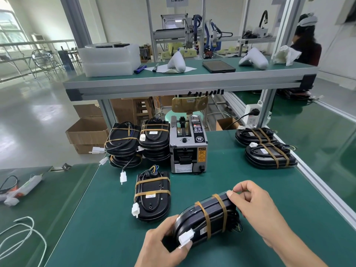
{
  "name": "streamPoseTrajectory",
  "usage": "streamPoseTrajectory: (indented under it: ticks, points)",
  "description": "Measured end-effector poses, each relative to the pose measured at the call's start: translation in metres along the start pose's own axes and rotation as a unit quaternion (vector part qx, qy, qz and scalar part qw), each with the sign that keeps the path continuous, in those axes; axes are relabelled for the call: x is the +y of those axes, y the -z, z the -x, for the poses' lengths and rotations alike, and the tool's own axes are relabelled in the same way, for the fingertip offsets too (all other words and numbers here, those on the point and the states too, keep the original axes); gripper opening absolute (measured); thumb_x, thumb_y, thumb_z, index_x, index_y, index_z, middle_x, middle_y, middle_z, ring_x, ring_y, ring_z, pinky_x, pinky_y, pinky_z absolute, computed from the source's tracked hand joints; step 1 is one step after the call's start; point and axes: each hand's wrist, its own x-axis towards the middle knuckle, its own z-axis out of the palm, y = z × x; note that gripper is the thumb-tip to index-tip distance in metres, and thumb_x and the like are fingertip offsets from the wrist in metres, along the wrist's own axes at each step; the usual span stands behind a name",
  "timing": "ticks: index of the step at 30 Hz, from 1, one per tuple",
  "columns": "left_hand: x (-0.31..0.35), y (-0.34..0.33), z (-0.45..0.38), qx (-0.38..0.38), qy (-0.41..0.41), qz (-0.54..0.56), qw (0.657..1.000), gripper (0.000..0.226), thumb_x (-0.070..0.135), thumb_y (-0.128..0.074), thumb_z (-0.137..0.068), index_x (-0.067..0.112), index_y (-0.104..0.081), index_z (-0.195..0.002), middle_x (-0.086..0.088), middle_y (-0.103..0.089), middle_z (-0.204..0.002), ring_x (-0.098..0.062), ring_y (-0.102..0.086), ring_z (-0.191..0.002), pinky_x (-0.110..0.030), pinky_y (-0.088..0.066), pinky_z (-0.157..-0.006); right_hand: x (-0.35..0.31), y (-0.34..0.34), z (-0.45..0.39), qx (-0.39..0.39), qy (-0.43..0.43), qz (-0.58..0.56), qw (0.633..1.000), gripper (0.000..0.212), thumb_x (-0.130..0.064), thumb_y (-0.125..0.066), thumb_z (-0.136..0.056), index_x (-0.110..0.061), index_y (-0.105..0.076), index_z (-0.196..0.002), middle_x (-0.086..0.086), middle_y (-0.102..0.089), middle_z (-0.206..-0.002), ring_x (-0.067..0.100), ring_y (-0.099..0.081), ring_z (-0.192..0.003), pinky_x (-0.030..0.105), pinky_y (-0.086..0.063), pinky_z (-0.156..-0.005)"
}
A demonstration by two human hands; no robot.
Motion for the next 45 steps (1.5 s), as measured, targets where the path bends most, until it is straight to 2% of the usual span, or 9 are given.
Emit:
streamPoseTrajectory:
  ticks: [7,12,23,26,29,32,35,39,45]
  points:
    - [0.008,0.002,0.0,0.001,0.007,0.011,1.0,0.057,0.027,-0.082,-0.078,0.047,-0.066,-0.129,0.009,-0.08,-0.094,-0.011,-0.077,-0.089,-0.009,-0.051,-0.08,0.0,-0.007,-0.001,0.011,-0.004,-0.022,1.0,0.014,-0.033,-0.071,-0.092,-0.024,-0.061,-0.09,-0.01,-0.048,-0.054,0.006,-0.04,-0.05,0.033,-0.038,-0.06]
    - [0.016,0.003,0.0,-0.001,0.019,0.033,0.999,0.054,0.034,-0.079,-0.075,0.054,-0.066,-0.123,0.011,-0.08,-0.09,-0.006,-0.074,-0.084,-0.008,-0.05,-0.078,0.003,-0.011,0.0,0.019,-0.003,-0.039,0.999,0.009,-0.027,-0.066,-0.094,-0.024,-0.06,-0.088,0.016,-0.062,-0.073,0.013,-0.046,-0.058,0.038,-0.041,-0.065]
    - [0.017,0.004,0.0,-0.004,0.011,0.022,1.0,0.057,0.031,-0.08,-0.076,0.052,-0.066,-0.127,0.009,-0.081,-0.095,-0.01,-0.077,-0.091,-0.009,-0.052,-0.082,0.015,-0.015,-0.005,0.027,-0.004,-0.07,0.997,0.018,-0.026,-0.062,-0.097,-0.042,-0.06,-0.087,0.01,-0.064,-0.075,0.009,-0.047,-0.055,0.036,-0.042,-0.064]
    - [0.015,0.004,0.0,-0.007,0.013,0.018,1.0,0.057,0.032,-0.08,-0.075,0.051,-0.066,-0.127,0.009,-0.081,-0.095,-0.012,-0.076,-0.091,-0.011,-0.053,-0.082,0.024,-0.016,-0.008,0.031,-0.029,-0.077,0.996,0.023,-0.018,-0.055,-0.098,-0.038,-0.066,-0.093,-0.001,-0.061,-0.064,0.011,-0.049,-0.055,0.035,-0.045,-0.063]
    - [0.012,0.004,0.001,-0.01,0.018,0.017,1.0,0.057,0.032,-0.08,-0.075,0.049,-0.067,-0.127,0.008,-0.081,-0.094,-0.012,-0.076,-0.09,-0.012,-0.053,-0.082,0.034,-0.017,-0.006,0.023,-0.065,-0.064,0.996,0.023,-0.014,-0.055,-0.101,-0.028,-0.072,-0.095,-0.006,-0.074,-0.075,0.015,-0.066,-0.071,0.038,-0.053,-0.075]
    - [0.009,0.003,0.001,-0.016,0.018,0.018,1.0,0.058,0.029,-0.081,-0.076,0.046,-0.067,-0.13,0.008,-0.081,-0.095,-0.012,-0.077,-0.092,-0.013,-0.053,-0.084,0.037,-0.014,0.0,0.032,-0.061,-0.109,0.992,0.024,-0.023,-0.058,-0.104,-0.032,-0.078,-0.095,-0.012,-0.077,-0.094,0.013,-0.07,-0.097,0.041,-0.053,-0.095]
    - [0.006,0.003,0.0,-0.014,0.017,0.01,1.0,0.057,0.027,-0.082,-0.077,0.044,-0.068,-0.129,0.007,-0.081,-0.093,-0.012,-0.077,-0.09,-0.011,-0.053,-0.082,0.032,-0.011,0.003,-0.048,-0.011,-0.13,0.99,0.022,-0.045,-0.056,-0.102,-0.043,-0.074,-0.114,-0.021,-0.073,-0.118,-0.006,-0.063,-0.114,0.026,-0.044,-0.099]
    - [0.005,0.003,0.0,-0.014,0.022,0.012,1.0,0.059,0.028,-0.081,-0.076,0.045,-0.066,-0.131,0.009,-0.081,-0.095,-0.01,-0.077,-0.093,-0.01,-0.052,-0.082,0.025,-0.015,0.005,-0.143,-0.011,-0.145,0.979,0.04,-0.059,-0.051,-0.1,-0.034,-0.073,-0.121,-0.008,-0.076,-0.119,0.007,-0.068,-0.116,0.03,-0.045,-0.099]
    - [0.005,0.002,0.0,-0.007,0.02,0.011,1.0,0.058,0.027,-0.08,-0.076,0.046,-0.067,-0.129,0.01,-0.081,-0.095,-0.009,-0.077,-0.092,-0.01,-0.053,-0.081,0.026,-0.018,0.007,-0.135,-0.001,-0.159,0.978,0.06,-0.073,-0.05,-0.093,-0.023,-0.071,-0.119,0.001,-0.076,-0.117,0.016,-0.07,-0.114,0.037,-0.046,-0.098]
